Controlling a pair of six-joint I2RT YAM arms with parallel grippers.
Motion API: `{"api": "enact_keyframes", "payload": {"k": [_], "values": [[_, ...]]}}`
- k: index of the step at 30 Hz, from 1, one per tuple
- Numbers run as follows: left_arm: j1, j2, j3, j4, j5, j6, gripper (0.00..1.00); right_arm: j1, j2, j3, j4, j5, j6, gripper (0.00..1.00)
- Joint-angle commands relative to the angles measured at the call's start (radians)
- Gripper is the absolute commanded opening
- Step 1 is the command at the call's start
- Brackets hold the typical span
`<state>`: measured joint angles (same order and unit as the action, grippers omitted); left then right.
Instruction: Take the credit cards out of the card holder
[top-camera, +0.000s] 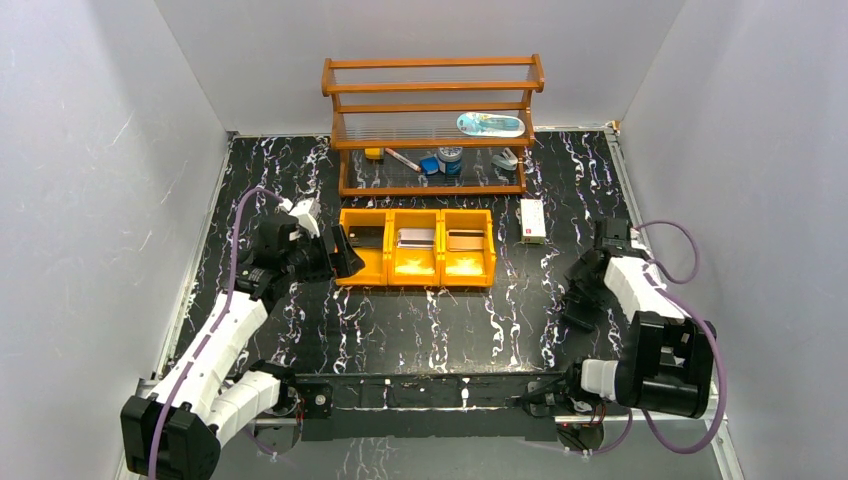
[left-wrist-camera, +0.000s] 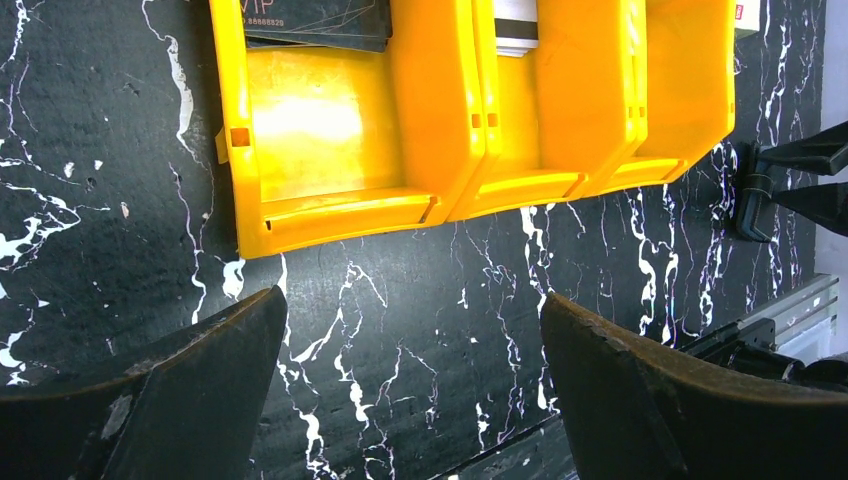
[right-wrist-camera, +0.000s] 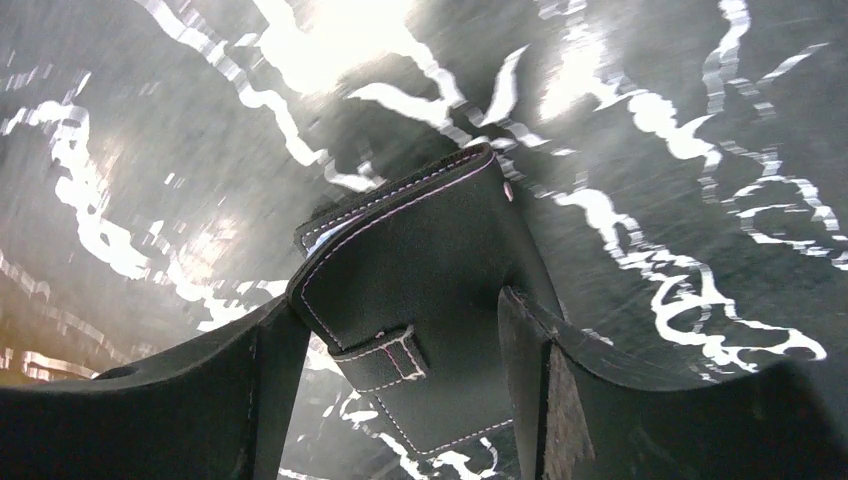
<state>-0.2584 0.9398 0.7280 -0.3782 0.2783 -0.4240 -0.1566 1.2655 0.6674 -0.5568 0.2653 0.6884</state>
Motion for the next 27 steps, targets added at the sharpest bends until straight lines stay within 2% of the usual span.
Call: {"api": "enact_keyframes", "payload": {"k": [1,4,6,12,17,23,27], "values": [[0.000,-0.006,-0.013,0.002,0.030,-0.008,0.98,0.164,0.034,-0.035,0.001,-0.210,0.059,0.74],[-0.001,-0.016,-0.019,0.001,0.031,-0.011,0.98,0.307,0.038,0.010,-0.051,-0.169,0.085,0.75],[-0.001,-0.026,-0.024,-0.001,0.027,-0.013,0.98,0.360,0.016,0.052,-0.080,-0.144,0.088,0.77],[-0.001,-0.042,-0.029,-0.010,0.018,-0.010,0.98,0.372,-0.063,0.168,-0.176,-0.018,0.040,0.89],[0.000,-0.039,-0.029,-0.012,0.020,-0.009,0.98,0.371,-0.038,0.168,-0.197,0.018,0.047,0.95],[-0.001,-0.040,-0.026,-0.016,0.030,-0.010,0.98,0.371,0.073,0.105,-0.143,-0.104,0.036,0.90],[-0.001,-0.037,-0.038,-0.012,0.038,-0.013,0.98,0.376,0.076,0.054,-0.095,-0.190,0.030,0.83]]}}
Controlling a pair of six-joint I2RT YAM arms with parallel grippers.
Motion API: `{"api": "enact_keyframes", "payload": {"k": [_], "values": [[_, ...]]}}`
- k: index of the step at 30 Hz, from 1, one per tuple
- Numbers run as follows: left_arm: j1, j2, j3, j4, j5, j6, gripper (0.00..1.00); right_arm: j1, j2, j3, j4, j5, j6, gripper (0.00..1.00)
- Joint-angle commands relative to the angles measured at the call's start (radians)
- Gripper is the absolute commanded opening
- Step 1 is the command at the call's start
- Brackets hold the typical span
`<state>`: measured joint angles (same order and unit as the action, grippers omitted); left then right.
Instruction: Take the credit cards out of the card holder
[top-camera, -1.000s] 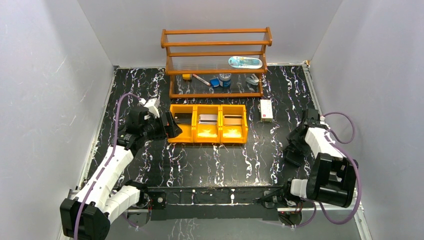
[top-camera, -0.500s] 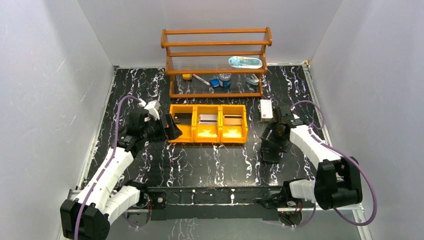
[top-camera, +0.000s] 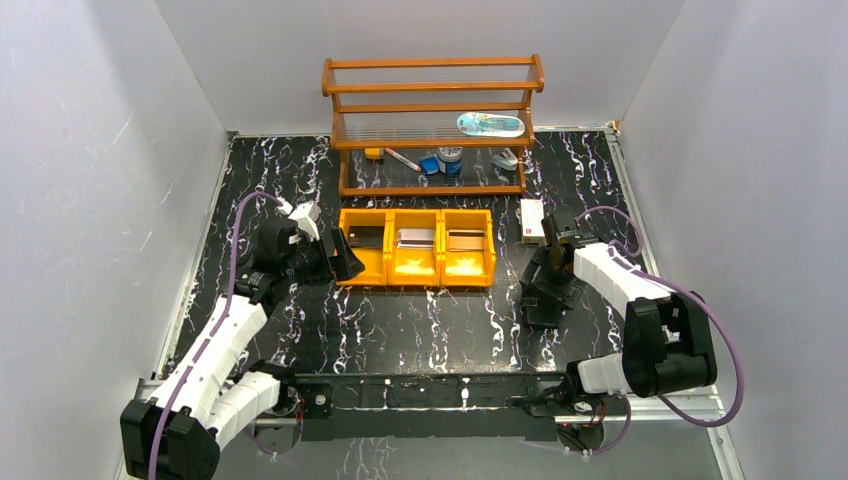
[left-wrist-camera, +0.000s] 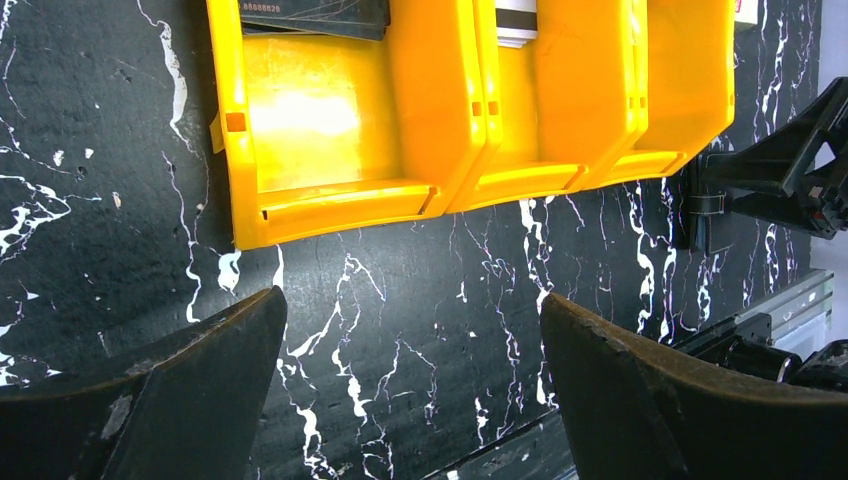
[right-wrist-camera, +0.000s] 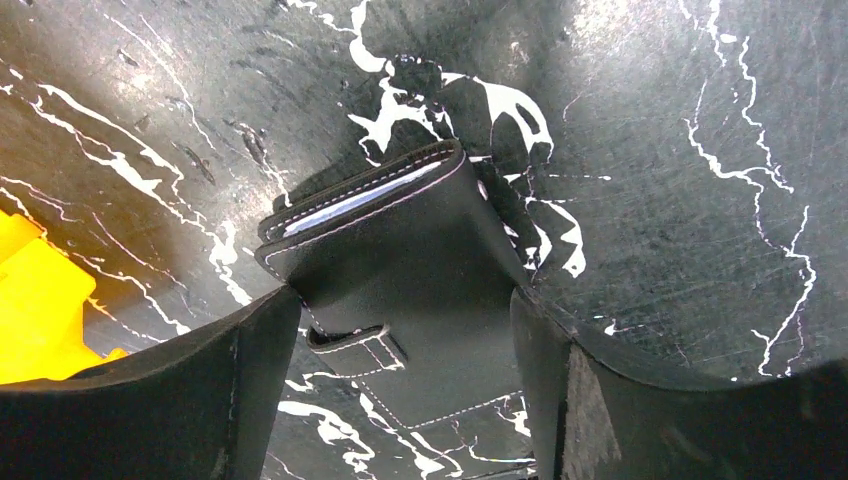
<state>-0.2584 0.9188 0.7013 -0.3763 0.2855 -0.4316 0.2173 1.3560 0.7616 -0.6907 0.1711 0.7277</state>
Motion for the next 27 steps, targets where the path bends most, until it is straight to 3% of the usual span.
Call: {"api": "enact_keyframes", "payload": {"k": [1,9,17,21,27], "values": [[-0.001,-0.013,-0.013,-0.013,0.034,-0.006,0.98,0.007,-0.027,-0.053,0.051,-0.119,-0.011,0.82],[0.000,0.013,-0.022,0.012,0.040,-0.014,0.98,0.128,-0.118,-0.131,0.117,-0.273,0.059,0.75],[-0.001,0.022,-0.032,0.016,0.019,-0.027,0.98,0.426,-0.098,-0.125,0.208,-0.285,0.223,0.77],[0.000,0.023,-0.025,0.002,-0.009,-0.027,0.98,0.587,-0.062,-0.018,0.215,-0.207,0.255,0.81],[0.000,0.040,-0.013,-0.024,-0.101,-0.029,0.98,0.596,-0.001,0.141,0.106,-0.007,0.233,0.86]]}}
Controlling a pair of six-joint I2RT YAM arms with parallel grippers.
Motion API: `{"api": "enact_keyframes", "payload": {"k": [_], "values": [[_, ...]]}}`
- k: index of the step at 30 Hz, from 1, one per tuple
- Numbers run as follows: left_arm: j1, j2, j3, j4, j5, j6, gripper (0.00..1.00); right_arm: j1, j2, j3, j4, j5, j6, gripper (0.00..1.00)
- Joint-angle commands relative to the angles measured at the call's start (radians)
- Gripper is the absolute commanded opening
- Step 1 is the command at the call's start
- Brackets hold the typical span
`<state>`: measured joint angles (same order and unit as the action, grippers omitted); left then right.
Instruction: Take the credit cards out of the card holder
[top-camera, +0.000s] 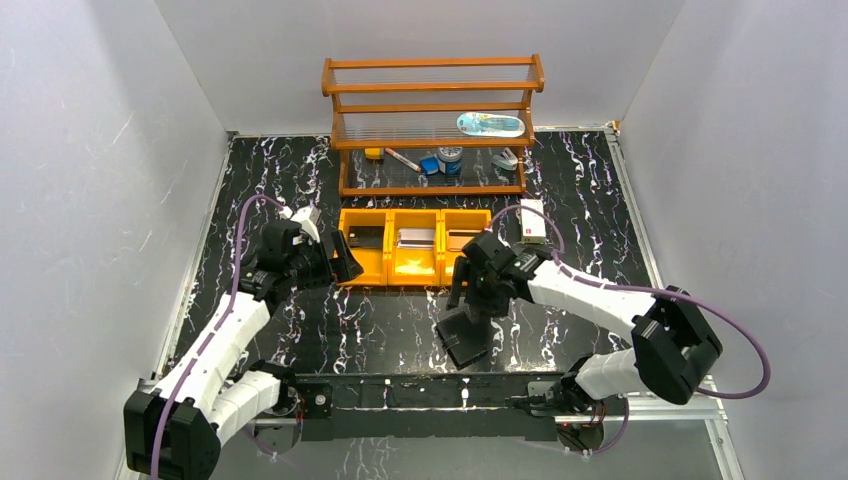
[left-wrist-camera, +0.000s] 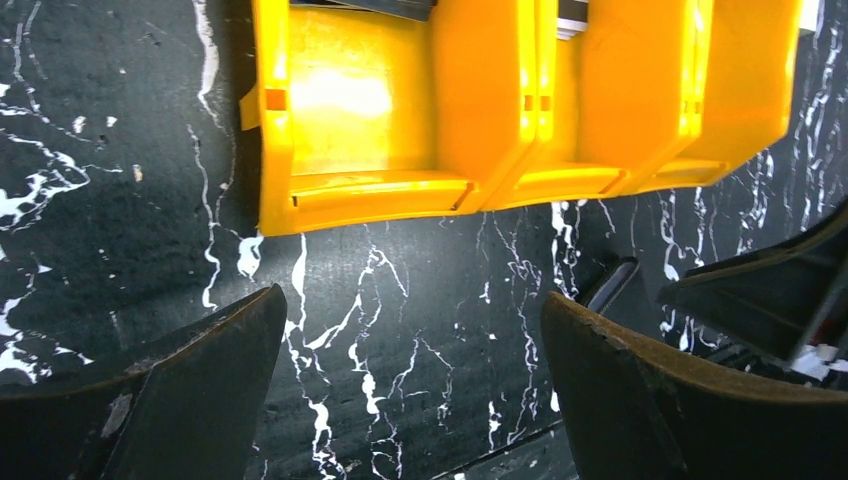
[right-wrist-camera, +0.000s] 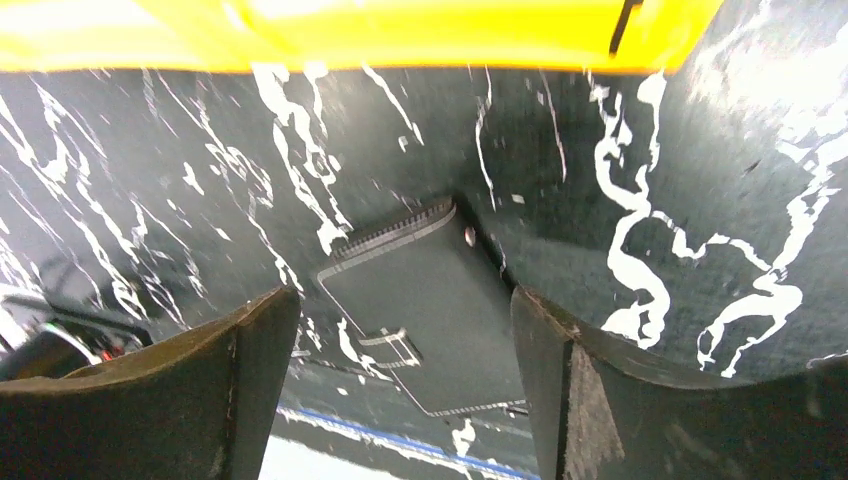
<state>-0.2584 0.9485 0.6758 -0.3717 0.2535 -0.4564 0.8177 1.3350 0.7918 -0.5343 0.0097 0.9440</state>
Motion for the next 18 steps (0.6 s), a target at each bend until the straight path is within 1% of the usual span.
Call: {"api": "enact_keyframes", "payload": {"k": [1,4,9,13,18], "values": [[-0.001,0.019,0.017,-0.033,-0.095,-0.005,0.99,-0.005,0.033,0.128,-0.065,0.186,0.018,0.87],[0.000,0.063,0.035,-0.036,-0.158,0.001,0.98,-0.013,0.077,0.159,-0.083,0.238,0.026,0.88],[0.003,0.170,0.076,-0.017,-0.186,0.024,0.98,-0.048,0.161,0.190,-0.087,0.224,0.042,0.87],[0.007,0.251,0.103,0.013,-0.159,0.041,0.98,-0.072,0.204,0.192,-0.036,0.195,0.033,0.86],[0.008,0.326,0.120,0.086,-0.067,0.067,0.94,-0.118,0.256,0.226,-0.003,0.182,-0.009,0.85]]}}
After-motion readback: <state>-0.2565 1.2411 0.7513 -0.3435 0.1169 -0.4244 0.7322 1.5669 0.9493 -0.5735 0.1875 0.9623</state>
